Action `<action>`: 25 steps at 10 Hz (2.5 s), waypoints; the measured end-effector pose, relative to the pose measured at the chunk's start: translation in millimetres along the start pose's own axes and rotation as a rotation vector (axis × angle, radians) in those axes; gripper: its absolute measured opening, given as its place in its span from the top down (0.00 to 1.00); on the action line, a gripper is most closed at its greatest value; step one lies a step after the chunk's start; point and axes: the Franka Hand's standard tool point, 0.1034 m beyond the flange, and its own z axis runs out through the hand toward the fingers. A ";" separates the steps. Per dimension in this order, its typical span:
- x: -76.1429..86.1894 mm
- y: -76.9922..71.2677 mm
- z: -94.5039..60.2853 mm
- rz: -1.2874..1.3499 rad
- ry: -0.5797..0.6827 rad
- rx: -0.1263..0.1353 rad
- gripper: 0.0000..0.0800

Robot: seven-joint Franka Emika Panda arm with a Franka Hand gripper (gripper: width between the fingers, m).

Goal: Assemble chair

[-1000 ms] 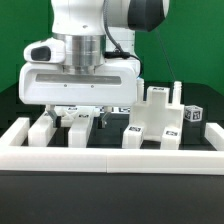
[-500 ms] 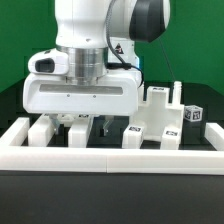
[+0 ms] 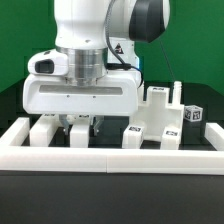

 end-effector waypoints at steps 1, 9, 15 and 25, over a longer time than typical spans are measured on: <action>0.0 0.0 0.0 0.000 0.000 0.000 0.64; 1.4 -5.3 -38.7 0.004 0.004 0.025 0.64; 3.8 -8.4 -62.0 0.003 -0.004 0.046 0.64; 10.3 -53.3 -106.0 0.209 -0.001 0.077 0.64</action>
Offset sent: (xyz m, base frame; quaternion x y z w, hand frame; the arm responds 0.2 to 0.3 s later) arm 0.0000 0.0000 0.0000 0.0000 0.0000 0.0000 1.0000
